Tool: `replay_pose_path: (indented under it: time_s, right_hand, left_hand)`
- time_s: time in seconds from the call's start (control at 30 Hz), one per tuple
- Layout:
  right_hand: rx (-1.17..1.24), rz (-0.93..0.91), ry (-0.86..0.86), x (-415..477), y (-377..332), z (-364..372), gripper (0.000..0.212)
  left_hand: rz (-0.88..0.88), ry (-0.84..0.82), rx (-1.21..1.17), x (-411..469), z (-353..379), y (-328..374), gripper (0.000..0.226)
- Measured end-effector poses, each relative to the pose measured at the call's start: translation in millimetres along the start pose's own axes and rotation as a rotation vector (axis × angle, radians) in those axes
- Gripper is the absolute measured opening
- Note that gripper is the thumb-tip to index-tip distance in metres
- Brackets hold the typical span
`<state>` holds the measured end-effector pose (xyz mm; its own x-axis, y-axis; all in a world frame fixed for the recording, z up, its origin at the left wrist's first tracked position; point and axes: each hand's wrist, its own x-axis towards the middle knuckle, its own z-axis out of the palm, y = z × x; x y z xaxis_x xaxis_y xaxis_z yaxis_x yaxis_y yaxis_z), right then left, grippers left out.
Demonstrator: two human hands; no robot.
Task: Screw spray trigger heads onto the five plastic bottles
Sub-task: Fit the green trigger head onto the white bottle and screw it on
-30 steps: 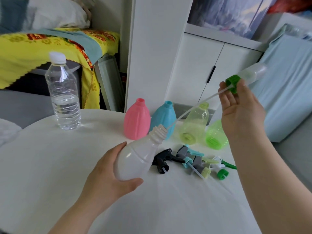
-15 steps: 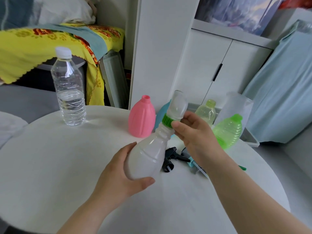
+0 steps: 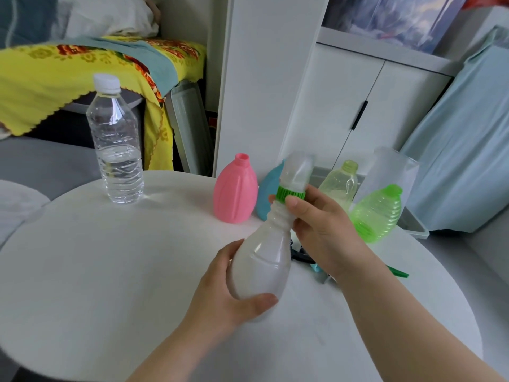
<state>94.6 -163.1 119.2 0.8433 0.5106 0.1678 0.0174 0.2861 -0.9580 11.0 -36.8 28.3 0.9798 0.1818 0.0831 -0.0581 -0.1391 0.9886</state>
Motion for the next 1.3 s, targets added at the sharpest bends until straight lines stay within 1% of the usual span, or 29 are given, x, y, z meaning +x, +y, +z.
replay_pose_path:
  time_s: [0.1, 0.23, 0.4, 0.5, 0.57, 0.67, 0.73, 0.83, 0.93, 0.97, 1.0, 1.07, 1.13, 1.2, 1.23, 1.27, 1.3]
  right_hand:
    - [0.042, -0.008, 0.011, 0.6, 3.3, -2.4, 0.020]
    - [-0.015, -0.008, 0.010, 1.0, 7.7, -2.7, 0.020]
    - [-0.197, -0.077, 0.174, 4.1, 14.4, 7.7, 0.024]
    - [-0.320, -0.100, 0.242, 3.8, 16.4, 13.1, 0.021]
    - [-0.344, -0.085, 0.201, 1.1, 15.3, 13.1, 0.016]
    - [-0.323, -0.048, 0.057, -5.5, 12.1, 11.1, 0.017]
    - [-0.317, -0.042, 0.057, -7.9, 8.9, 10.7, 0.017]
    - [-0.353, -0.064, 0.224, -6.9, 7.6, 15.5, 0.019]
    - [-0.527, -0.112, 0.432, -5.8, 12.5, 27.6, 0.034]
    - [-0.554, -0.112, 0.461, -6.8, 14.2, 31.9, 0.038]
    - [-0.558, -0.105, 0.459, -8.1, 16.1, 34.6, 0.040]
    - [-0.528, -0.074, 0.399, -11.6, 17.0, 35.8, 0.038]
    - [-0.474, -0.026, 0.272, -15.6, 15.4, 32.7, 0.034]
    - [-0.424, 0.030, 0.142, -18.2, 13.9, 28.0, 0.037]
    - [-0.415, 0.038, 0.113, -19.1, 12.9, 26.4, 0.039]
    - [-0.393, 0.029, 0.108, -19.0, 12.1, 24.4, 0.034]
    - [-0.356, 0.002, 0.115, -18.5, 11.9, 21.6, 0.025]
  left_hand:
    - [0.001, 0.012, 0.002, 2.8, 2.1, -2.0, 0.073]
    - [-0.017, 0.040, 0.055, 4.1, 2.8, -5.7, 0.070]
    - [-0.010, 0.100, 0.139, 3.8, 7.0, -7.4, 0.071]
    - [0.011, 0.109, 0.169, 4.1, 6.9, -9.8, 0.075]
    - [0.019, 0.120, 0.174, 4.2, 6.2, -11.4, 0.078]
    - [0.026, 0.141, 0.177, 5.3, 6.5, -12.8, 0.080]
    - [0.025, 0.144, 0.187, 5.5, 7.3, -12.3, 0.079]
    - [0.018, 0.153, 0.217, 4.3, 10.0, -11.1, 0.084]
    - [0.017, 0.164, 0.211, 2.3, 13.5, -10.2, 0.089]
    - [0.020, 0.159, 0.205, 1.8, 14.3, -10.4, 0.090]
    - [0.024, 0.153, 0.201, 1.8, 14.9, -11.0, 0.089]
    - [0.029, 0.146, 0.184, 3.0, 14.4, -12.5, 0.084]
    - [0.020, 0.148, 0.148, 5.7, 12.1, -13.3, 0.080]
    - [0.020, 0.153, 0.112, 8.2, 10.0, -14.4, 0.077]
    - [0.024, 0.149, 0.103, 8.6, 9.7, -14.7, 0.078]
    - [0.028, 0.142, 0.099, 8.6, 9.6, -15.1, 0.079]
    - [0.029, 0.134, 0.100, 8.5, 9.6, -15.3, 0.080]
